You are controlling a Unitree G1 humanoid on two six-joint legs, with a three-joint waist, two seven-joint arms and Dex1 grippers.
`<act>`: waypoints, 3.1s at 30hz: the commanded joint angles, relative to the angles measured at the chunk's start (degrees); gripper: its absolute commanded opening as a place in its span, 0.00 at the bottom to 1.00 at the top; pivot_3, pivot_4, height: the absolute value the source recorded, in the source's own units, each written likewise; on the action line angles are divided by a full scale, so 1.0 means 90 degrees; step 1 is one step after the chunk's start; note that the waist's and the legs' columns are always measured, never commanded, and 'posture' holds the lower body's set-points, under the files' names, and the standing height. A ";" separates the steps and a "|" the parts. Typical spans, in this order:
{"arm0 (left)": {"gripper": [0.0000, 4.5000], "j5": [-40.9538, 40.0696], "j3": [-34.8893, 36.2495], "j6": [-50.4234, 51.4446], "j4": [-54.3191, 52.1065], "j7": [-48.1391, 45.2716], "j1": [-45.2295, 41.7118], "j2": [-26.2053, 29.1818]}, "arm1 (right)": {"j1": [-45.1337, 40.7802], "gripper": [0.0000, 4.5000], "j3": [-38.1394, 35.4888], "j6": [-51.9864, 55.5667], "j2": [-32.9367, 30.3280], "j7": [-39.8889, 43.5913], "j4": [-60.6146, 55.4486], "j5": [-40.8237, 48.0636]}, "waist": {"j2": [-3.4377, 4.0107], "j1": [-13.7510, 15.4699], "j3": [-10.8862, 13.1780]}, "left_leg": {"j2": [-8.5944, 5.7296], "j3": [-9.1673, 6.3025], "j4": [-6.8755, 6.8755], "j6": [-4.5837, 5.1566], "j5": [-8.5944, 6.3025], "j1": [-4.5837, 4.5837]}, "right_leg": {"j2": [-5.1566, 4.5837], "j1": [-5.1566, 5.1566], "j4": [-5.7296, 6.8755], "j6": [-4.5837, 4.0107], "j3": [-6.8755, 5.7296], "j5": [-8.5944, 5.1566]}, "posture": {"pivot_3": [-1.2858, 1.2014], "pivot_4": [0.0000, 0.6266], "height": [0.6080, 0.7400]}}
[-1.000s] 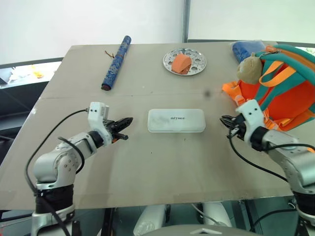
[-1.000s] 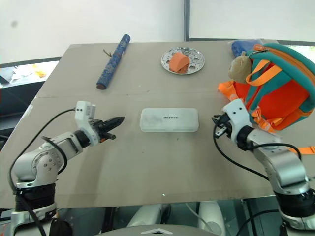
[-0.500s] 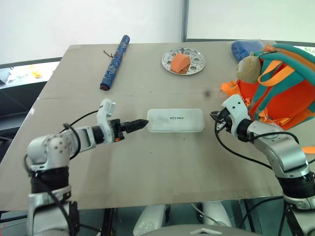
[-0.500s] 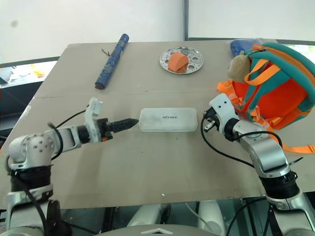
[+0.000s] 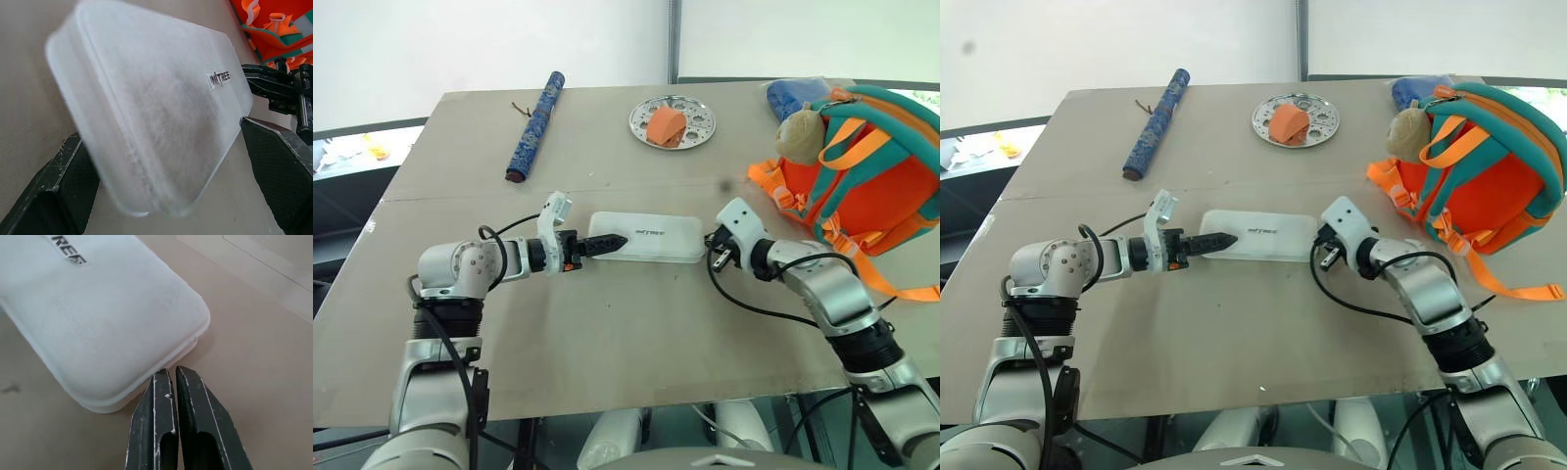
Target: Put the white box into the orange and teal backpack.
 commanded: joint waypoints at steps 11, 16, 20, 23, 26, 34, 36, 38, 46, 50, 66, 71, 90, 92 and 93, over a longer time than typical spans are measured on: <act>0.64 -0.0352 0.0803 0.0638 0.0219 -0.0102 0.0011 -0.0543 | 0.0001 0.00 -0.0064 -0.0713 -0.0015 0.0336 0.0343 -0.0339 | -0.0004 -0.0007 -0.0002 | -0.0002 -0.0003 -0.0002 0.0000 0.0000 -0.0002 | -0.0001 -0.0003 -0.0004 0.0000 -0.0004 0.0000 | 0.52 0.24 0.98; 0.63 -0.0677 0.1402 0.0942 0.0028 0.0048 0.0103 -0.0687 | 0.0689 0.06 -0.1481 -0.0150 -0.0250 0.0003 -0.0873 0.0287 | -0.0003 0.0006 -0.0001 | -0.0002 -0.0006 -0.0002 0.0000 0.0000 -0.0007 | -0.0002 -0.0006 -0.0007 0.0000 -0.0009 0.0000 | 0.52 0.24 0.98; 0.63 -0.0956 0.1992 0.0965 -0.0167 0.0434 0.0152 -0.0976 | 0.1483 0.36 -0.2697 0.0817 -0.0598 -0.0031 -0.2351 0.0938 | -0.0004 0.0012 -0.0001 | 0.0000 -0.0013 -0.0003 -0.0001 -0.0001 -0.0014 | -0.0003 -0.0009 -0.0009 0.0000 -0.0012 0.0000 | 0.52 0.24 0.98; 0.63 -0.1115 0.2327 0.0925 -0.0313 0.0713 0.0219 -0.1198 | 0.2142 0.60 -0.4004 0.1778 -0.0600 -0.0143 -0.3620 0.1718 | -0.0004 0.0050 -0.0001 | 0.0007 -0.0020 -0.0004 -0.0002 -0.0001 -0.0013 | -0.0002 -0.0007 -0.0007 0.0000 -0.0019 0.0000 | 0.52 0.24 0.98; 0.63 -0.1161 0.2520 0.0815 -0.0378 0.1044 0.0234 -0.1408 | 0.2485 0.88 -0.5395 0.3022 -0.0450 -0.0347 -0.4627 0.2617 | -0.0005 0.0069 -0.0001 | 0.0005 -0.0014 0.0001 -0.0002 -0.0002 -0.0014 | -0.0005 -0.0006 -0.0005 0.0000 -0.0013 0.0000 | 0.52 0.24 0.98; 0.63 -0.1043 0.2323 0.0602 -0.0313 0.1336 -0.0001 -0.1675 | 0.1242 0.89 -0.5842 0.3740 -0.0129 -0.1997 -0.3928 0.2196 | -0.0009 0.0056 -0.0004 | 0.0005 0.0012 0.0005 -0.0002 -0.0002 0.0002 | 0.0000 0.0001 0.0006 -0.0003 0.0003 0.0004 | 0.52 0.24 0.98; 0.63 -0.1088 0.2324 0.0600 -0.0273 0.1373 -0.0113 -0.1706 | 0.0773 0.89 -0.5481 0.3219 0.0020 -0.2240 -0.3334 0.1960 | -0.0008 0.0044 -0.0004 | 0.0004 0.0018 0.0005 -0.0002 -0.0002 0.0002 | 0.0000 0.0000 0.0007 -0.0003 0.0005 0.0004 | 0.52 0.24 0.98; 0.63 -0.1087 0.2279 0.0576 -0.0312 0.1345 -0.0193 -0.1655 | 0.0013 0.89 -0.4915 0.2284 0.0072 -0.2298 -0.2234 0.1581 | -0.0007 0.0012 -0.0003 | 0.0004 0.0037 0.0005 -0.0002 -0.0002 0.0002 | 0.0000 -0.0002 0.0007 -0.0003 0.0006 0.0004 | 0.52 0.24 0.98; 0.62 -0.1155 0.2465 0.0397 -0.0584 0.1364 0.0050 -0.1548 | -0.0258 0.41 -0.3965 0.0661 -0.0284 -0.2001 -0.1055 0.0932 | -0.0007 -0.0002 -0.0003 | 0.0008 0.0051 -0.0008 -0.0002 -0.0002 -0.0010 | -0.0011 -0.0017 -0.0016 -0.0004 -0.0018 0.0004 | 0.52 0.24 0.98; 0.62 -0.1205 0.2618 0.0118 -0.0671 0.1374 0.0194 -0.1606 | -0.0209 0.01 -0.3698 -0.0072 -0.0522 -0.1438 -0.0880 0.0948 | -0.0007 -0.0015 -0.0003 | 0.0002 0.0058 -0.0002 0.0005 -0.0005 -0.0009 | -0.0023 -0.0018 -0.0019 0.0003 -0.0019 0.0008 | 0.52 0.24 0.98; 0.62 -0.0937 0.2759 -0.2117 -0.0283 0.1181 -0.0297 -0.1595 | -0.0725 0.00 -0.2370 -0.0314 -0.0865 0.1168 -0.1914 0.2690 | -0.0008 -0.0050 -0.0001 | 0.0024 0.0051 -0.0003 0.0002 -0.0004 -0.0020 | -0.0015 -0.0022 -0.0027 -0.0016 -0.0071 0.0034 | 0.52 0.24 0.98; 0.62 -0.0142 0.2247 -0.3874 -0.0664 0.0338 -0.0191 -0.1487 | 0.0454 0.00 -0.2013 -0.0705 -0.1650 0.1330 -0.1494 0.1889 | -0.0012 0.0081 0.0001 | -0.0001 0.0062 0.0006 0.0013 -0.0010 -0.0022 | -0.0050 -0.0018 -0.0039 -0.0016 -0.0103 0.0034 | 0.52 0.24 0.98; 0.62 0.1615 0.0320 -0.7552 -0.0249 -0.1987 -0.0317 -0.1640 | 0.0023 0.00 -0.3245 0.0382 -0.1645 0.1550 -0.1981 0.4393 | -0.0014 0.0192 0.0000 | 0.0012 0.0063 0.0017 0.0014 -0.0010 -0.0014 | -0.0036 -0.0005 -0.0038 -0.0018 -0.0105 0.0050 | 0.52 0.24 0.98; 0.62 0.1726 0.0057 -0.7740 -0.0153 -0.2333 -0.0232 -0.1664 | -0.0037 0.00 -0.3335 0.0436 -0.1673 0.1547 -0.1952 0.4569 | -0.0014 0.0186 0.0000 | 0.0012 0.0063 0.0017 0.0015 -0.0010 -0.0014 | -0.0036 -0.0005 -0.0037 -0.0018 -0.0104 0.0050 | 0.52 0.24 0.98; 0.62 0.1735 -0.0014 -0.7773 -0.0133 -0.2447 -0.0202 -0.1670 | -0.0046 0.00 -0.3353 0.0447 -0.1690 0.1540 -0.1948 0.4614 | -0.0014 0.0186 0.0000 | 0.0012 0.0064 0.0017 0.0015 -0.0010 -0.0014 | -0.0036 -0.0005 -0.0036 -0.0018 -0.0104 0.0050 | 0.52 0.24 0.98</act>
